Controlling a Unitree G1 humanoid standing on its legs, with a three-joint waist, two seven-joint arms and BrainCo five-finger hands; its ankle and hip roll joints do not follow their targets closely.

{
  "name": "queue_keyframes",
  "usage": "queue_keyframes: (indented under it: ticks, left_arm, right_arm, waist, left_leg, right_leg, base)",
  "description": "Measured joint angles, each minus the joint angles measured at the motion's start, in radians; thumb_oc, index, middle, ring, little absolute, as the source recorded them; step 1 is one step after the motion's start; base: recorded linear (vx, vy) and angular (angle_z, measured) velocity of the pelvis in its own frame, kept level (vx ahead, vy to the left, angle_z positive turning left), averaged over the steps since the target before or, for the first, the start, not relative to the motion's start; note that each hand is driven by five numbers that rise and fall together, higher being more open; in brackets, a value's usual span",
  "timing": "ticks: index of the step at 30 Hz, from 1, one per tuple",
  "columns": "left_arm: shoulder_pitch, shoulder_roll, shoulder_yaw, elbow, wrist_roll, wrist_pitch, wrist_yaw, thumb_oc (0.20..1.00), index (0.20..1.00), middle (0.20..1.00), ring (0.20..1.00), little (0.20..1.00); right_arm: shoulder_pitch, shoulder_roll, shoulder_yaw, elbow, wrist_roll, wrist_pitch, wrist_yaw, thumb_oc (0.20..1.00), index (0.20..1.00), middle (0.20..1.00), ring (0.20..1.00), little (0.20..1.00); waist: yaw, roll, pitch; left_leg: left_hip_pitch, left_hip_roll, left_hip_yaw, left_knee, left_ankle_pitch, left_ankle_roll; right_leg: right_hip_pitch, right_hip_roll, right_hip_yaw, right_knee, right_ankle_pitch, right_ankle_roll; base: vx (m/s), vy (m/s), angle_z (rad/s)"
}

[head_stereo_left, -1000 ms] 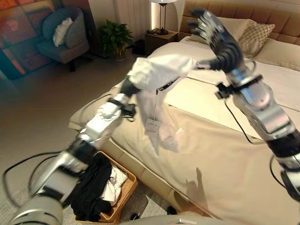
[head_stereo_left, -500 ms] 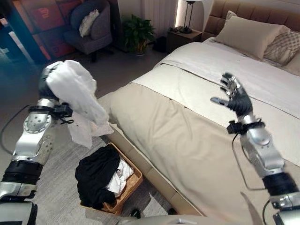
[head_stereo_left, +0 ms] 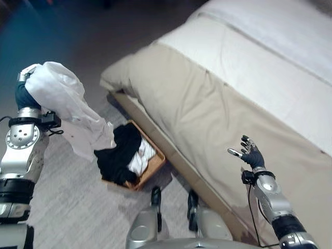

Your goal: Pick up clothes into the bucket

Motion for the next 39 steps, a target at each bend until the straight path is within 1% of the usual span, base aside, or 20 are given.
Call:
queue_keyframes:
  ticks: [2,4,5,6,7,9,11,13,14,15,16,17,18,21,27,28,34,35,36,39]
  left_arm:
    - [-0.038,-0.015,-0.006,0.010,-0.003,-0.005,0.014,0.200,0.200,0.200,0.200,0.200]
    - [-0.060,-0.028,-0.013,0.011,-0.003,-0.009,0.024,0.200,0.200,0.200,0.200,0.200]
    - [-0.071,-0.039,-0.021,0.011,-0.003,-0.018,0.036,0.200,0.200,0.200,0.200,0.200]
    - [-0.071,-0.039,-0.021,0.011,-0.003,-0.018,0.036,0.200,0.200,0.200,0.200,0.200]
    - [-0.091,-0.045,-0.036,0.019,-0.003,-0.027,0.054,0.200,0.200,0.200,0.200,0.200]
    - [-0.131,-0.052,-0.069,0.037,-0.004,-0.045,0.074,0.200,0.200,0.200,0.200,0.200]
    - [-0.151,-0.055,-0.081,0.054,-0.004,-0.044,0.079,0.200,0.200,0.200,0.200,0.200]
    - [-0.142,-0.058,-0.103,0.067,-0.013,-0.043,0.086,0.200,0.200,0.200,0.200,0.200]
    - [-0.141,-0.061,-0.102,0.068,-0.017,-0.044,0.088,0.200,0.200,0.200,0.200,0.200]
    - [-0.142,-0.070,-0.099,0.065,-0.028,-0.051,0.096,0.200,0.200,0.200,0.200,0.200]
    - [-0.143,-0.069,-0.093,0.060,-0.034,-0.066,0.102,0.200,0.200,0.200,0.200,0.200]
    - [-0.152,-0.070,-0.098,0.065,-0.035,-0.068,0.111,0.200,0.200,0.200,0.200,0.200]
    - [-0.153,-0.071,-0.099,0.067,-0.035,-0.067,0.113,0.200,0.200,0.200,0.200,0.200]
    - [-0.160,-0.082,-0.106,0.097,-0.034,-0.066,0.126,0.200,0.200,0.200,0.200,0.200]
    - [-0.221,-0.092,-0.137,0.135,-0.034,-0.067,0.145,0.200,0.200,0.200,0.200,0.200]
    - [-0.226,-0.094,-0.145,0.150,-0.034,-0.066,0.151,0.200,0.200,0.200,0.200,0.200]
    - [-0.276,-0.102,-0.179,0.178,-0.033,-0.065,0.157,0.200,0.200,0.200,0.200,0.200]
    - [-0.282,-0.102,-0.180,0.182,-0.033,-0.065,0.158,0.235,0.235,0.235,0.235,0.235]
    - [-0.295,-0.101,-0.181,0.197,-0.033,-0.065,0.162,1.000,1.000,1.000,1.000,1.000]
    - [-0.311,-0.100,-0.202,0.240,-0.029,-0.060,0.170,1.000,1.000,1.000,1.000,1.000]
  right_arm:
    - [-0.014,0.000,0.001,0.016,-0.011,0.001,-0.010,1.000,1.000,1.000,1.000,1.000]
    - [-0.021,0.001,0.003,0.019,-0.011,0.000,-0.019,1.000,1.000,1.000,1.000,1.000]
    - [-0.025,0.001,0.003,0.015,-0.012,-0.003,-0.026,1.000,1.000,1.000,1.000,1.000]
    - [-0.025,0.001,0.003,0.015,-0.012,-0.003,-0.026,1.000,1.000,1.000,1.000,1.000]
    - [-0.045,0.003,0.004,0.029,-0.012,-0.010,-0.040,1.000,1.000,1.000,1.000,1.000]
    - [-0.056,-0.011,0.034,0.055,-0.023,-0.024,-0.056,1.000,1.000,1.000,1.000,1.000]
    - [-0.065,-0.008,0.044,0.061,-0.036,-0.023,-0.066,1.000,1.000,1.000,1.000,1.000]
    - [-0.064,-0.011,0.064,0.089,-0.050,-0.026,-0.073,1.000,1.000,1.000,1.000,1.000]
    - [-0.061,-0.012,0.065,0.090,-0.051,-0.026,-0.074,1.000,1.000,1.000,1.000,1.000]
    - [-0.049,-0.013,0.072,0.095,-0.054,-0.033,-0.078,1.000,1.000,1.000,1.000,1.000]
    - [-0.049,-0.014,0.083,0.091,-0.060,-0.038,-0.082,1.000,1.000,1.000,1.000,1.000]
    - [-0.048,-0.013,0.101,0.096,-0.069,-0.037,-0.082,1.000,1.000,1.000,1.000,1.000]
    - [-0.045,-0.013,0.109,0.094,-0.072,-0.037,-0.082,1.000,1.000,1.000,1.000,1.000]
    - [-0.030,-0.007,0.121,0.096,-0.078,-0.038,-0.084,1.000,1.000,1.000,1.000,1.000]
    - [-0.027,-0.010,0.122,0.100,-0.077,-0.043,-0.110,1.000,1.000,1.000,1.000,1.000]
    - [-0.029,-0.011,0.122,0.093,-0.077,-0.045,-0.112,1.000,1.000,1.000,1.000,1.000]
    - [-0.039,-0.016,0.122,0.073,-0.066,-0.077,-0.132,1.000,1.000,1.000,1.000,1.000]
    - [-0.042,-0.016,0.122,0.071,-0.066,-0.081,-0.132,1.000,1.000,1.000,1.000,1.000]
    - [-0.054,-0.015,0.125,0.069,-0.066,-0.085,-0.133,1.000,1.000,1.000,1.000,1.000]
    - [-0.062,-0.015,0.127,0.050,-0.066,-0.088,-0.141,1.000,1.000,1.000,1.000,1.000]
  waist:
    - [0.003,-0.004,0.062]
    - [0.003,-0.006,0.090]
    - [0.003,-0.010,0.108]
    - [0.003,-0.010,0.108]
    - [-0.003,-0.022,0.128]
    - [0.000,-0.032,0.140]
    - [0.001,-0.044,0.152]
    - [0.000,-0.050,0.153]
    - [-0.003,-0.051,0.153]
    - [-0.016,-0.060,0.150]
    - [-0.018,-0.060,0.149]
    - [-0.029,-0.063,0.151]
    - [-0.028,-0.065,0.151]
    - [-0.055,-0.078,0.153]
    - [-0.054,-0.085,0.152]
    - [-0.059,-0.088,0.152]
    - [-0.065,-0.102,0.150]
    - [-0.069,-0.104,0.150]
    - [-0.077,-0.108,0.151]
    - [-0.086,-0.110,0.150]
  left_leg:
    - [-0.062,-0.014,0.002,0.078,-0.030,0.008]
    - [-0.119,-0.022,0.001,0.143,-0.047,0.014]
    - [-0.177,-0.026,0.000,0.207,-0.062,0.011]
    - [-0.177,-0.026,0.000,0.207,-0.062,0.011]
    - [-0.271,-0.028,-0.008,0.290,-0.083,0.012]
    - [-0.377,-0.029,-0.020,0.385,-0.127,0.016]
    - [-0.446,-0.026,-0.028,0.446,-0.150,0.012]
    - [-0.494,-0.023,-0.028,0.491,-0.157,0.016]
    - [-0.506,-0.023,-0.028,0.498,-0.158,0.016]
    - [-0.543,-0.023,-0.026,0.512,-0.160,0.016]
    - [-0.564,-0.024,-0.026,0.522,-0.162,0.014]
    - [-0.608,-0.023,-0.030,0.544,-0.160,0.018]
    - [-0.626,-0.023,-0.031,0.555,-0.159,0.019]
    - [-0.683,-0.019,-0.028,0.599,-0.171,0.016]
    - [-0.786,-0.019,-0.029,0.647,-0.173,0.017]
    - [-0.805,-0.019,-0.029,0.659,-0.176,0.018]
    - [-0.865,-0.024,-0.030,0.675,-0.177,0.021]
    - [-0.873,-0.024,-0.029,0.677,-0.176,0.023]
    - [-0.890,-0.025,-0.030,0.682,-0.175,0.024]
    - [-0.908,-0.024,-0.028,0.683,-0.175,0.025]
  right_leg:
    - [-0.069,-0.025,0.000,0.095,-0.042,-0.005]
    - [-0.121,-0.039,0.002,0.157,-0.064,-0.011]
    - [-0.174,-0.046,0.007,0.214,-0.071,-0.015]
    - [-0.174,-0.046,0.007,0.214,-0.071,-0.015]
    - [-0.260,-0.050,0.002,0.285,-0.097,-0.018]
    - [-0.350,-0.053,0.004,0.369,-0.133,-0.027]
    - [-0.418,-0.052,0.002,0.424,-0.151,-0.041]
    - [-0.463,-0.048,0.007,0.459,-0.154,-0.043]
    - [-0.475,-0.048,0.009,0.465,-0.156,-0.044]
    - [-0.520,-0.047,0.013,0.479,-0.157,-0.043]
    - [-0.536,-0.048,0.015,0.490,-0.158,-0.044]
    - [-0.575,-0.046,0.013,0.505,-0.159,-0.043]
    - [-0.592,-0.045,0.014,0.514,-0.159,-0.043]
    - [-0.646,-0.044,0.018,0.550,-0.161,-0.045]
    - [-0.746,-0.043,0.023,0.591,-0.161,-0.046]
    - [-0.766,-0.044,0.024,0.602,-0.163,-0.049]
    - [-0.825,-0.051,0.023,0.624,-0.166,-0.052]
    - [-0.833,-0.051,0.023,0.628,-0.166,-0.052]
    - [-0.850,-0.052,0.023,0.633,-0.166,-0.052]
    - [-0.866,-0.053,0.023,0.632,-0.165,-0.052]
  base:
    - [-0.13,0.024,0.20]
    - [-0.16,0.016,0.10]
    - [-0.05,0.010,0.06]
    - [-0.06,-0.004,0.15]
    - [-0.05,-0.004,0.08]
    - [-0.11,0.020,0.11]
    - [0.01,0.005,0.02]
    - [-0.04,0.008,-0.08]
    - [-0.05,-0.006,-0.09]
    - [-0.05,-0.008,-0.05]
    - [-0.02,0.002,-0.04]
    - [0.00,0.000,0.00]
    - [-0.01,-0.002,-0.05]
    - [-0.01,-0.003,-0.07]
    - [0.00,-0.002,-0.01]
    - [0.00,0.000,0.00]
    - [0.00,-0.002,0.01]
    - [0.00,-0.012,0.03]
    - [0.00,0.000,0.00]
    - [0.00,0.000,0.00]
